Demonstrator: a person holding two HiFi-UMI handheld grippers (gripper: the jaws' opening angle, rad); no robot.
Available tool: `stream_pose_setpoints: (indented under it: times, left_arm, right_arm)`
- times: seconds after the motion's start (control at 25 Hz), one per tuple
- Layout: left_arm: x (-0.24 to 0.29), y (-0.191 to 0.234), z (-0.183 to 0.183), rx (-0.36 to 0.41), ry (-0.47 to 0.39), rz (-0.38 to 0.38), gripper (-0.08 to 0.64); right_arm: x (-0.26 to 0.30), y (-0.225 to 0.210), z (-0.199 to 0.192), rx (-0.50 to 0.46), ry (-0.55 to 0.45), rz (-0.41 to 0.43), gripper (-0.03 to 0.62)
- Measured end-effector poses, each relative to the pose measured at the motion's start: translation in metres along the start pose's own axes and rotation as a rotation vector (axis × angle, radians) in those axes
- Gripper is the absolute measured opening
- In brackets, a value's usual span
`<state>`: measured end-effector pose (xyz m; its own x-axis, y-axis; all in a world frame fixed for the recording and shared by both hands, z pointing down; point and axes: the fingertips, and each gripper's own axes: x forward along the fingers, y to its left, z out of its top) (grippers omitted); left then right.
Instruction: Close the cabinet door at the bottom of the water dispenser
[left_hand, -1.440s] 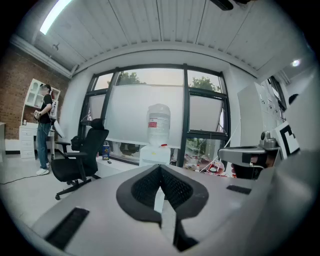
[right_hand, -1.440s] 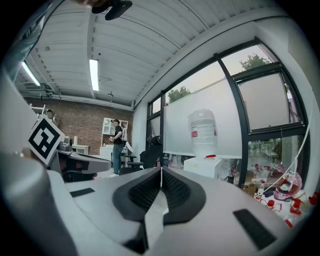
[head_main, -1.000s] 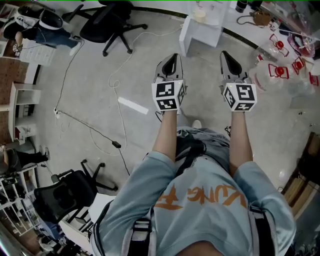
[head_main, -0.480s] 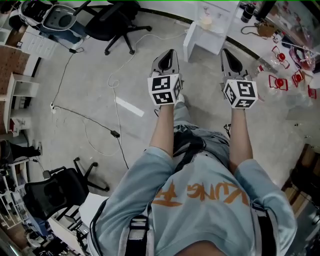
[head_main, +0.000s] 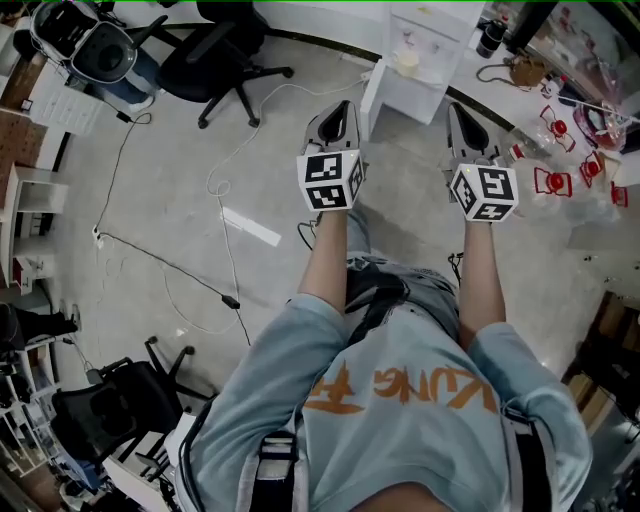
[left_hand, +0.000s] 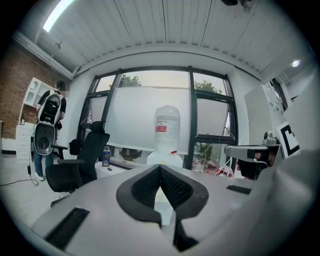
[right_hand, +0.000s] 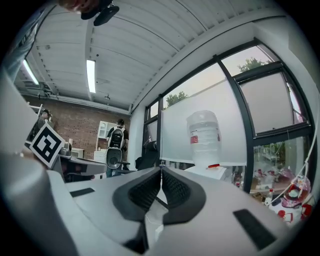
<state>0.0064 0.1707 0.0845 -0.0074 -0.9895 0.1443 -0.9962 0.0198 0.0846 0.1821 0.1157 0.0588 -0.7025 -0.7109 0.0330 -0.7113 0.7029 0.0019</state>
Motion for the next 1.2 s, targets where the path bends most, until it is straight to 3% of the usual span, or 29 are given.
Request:
stream_pose_setpoints:
  times: [0.16, 0.36, 0.6, 0.72, 0.92, 1.2]
  left_arm:
    - [0.032, 0.032, -0.010, -0.020, 0.030, 0.014, 0.020]
    - [0.071, 0.070, -0.018, 0.047, 0.090, 0.032, 0.020]
    - [0.120, 0.117, -0.026, -0.032, 0.129, 0.001, 0.020]
    - [0.141, 0.156, -0.031, -0.059, 0.151, 0.020, 0.020]
    - [0.182, 0.213, -0.028, -0.086, 0.160, 0.055, 0.020]
    - [0.228, 0.216, -0.030, -0.107, 0.147, -0.022, 0.020]
  right_arm:
    - [0.041, -0.006, -0.013, 0.009, 0.037, -0.001, 0.029]
    - [0.106, 0.003, -0.019, 0.012, 0.076, 0.044, 0.029]
    - [0.196, 0.029, -0.021, 0.039, 0.107, 0.077, 0.029]
    - [0.237, 0.045, -0.019, 0.039, 0.118, 0.096, 0.029]
    - [0.291, 0.041, -0.017, 0.042, 0.132, 0.057, 0.029]
    - [0.330, 0.020, -0.038, 0.070, 0.173, -0.014, 0.029]
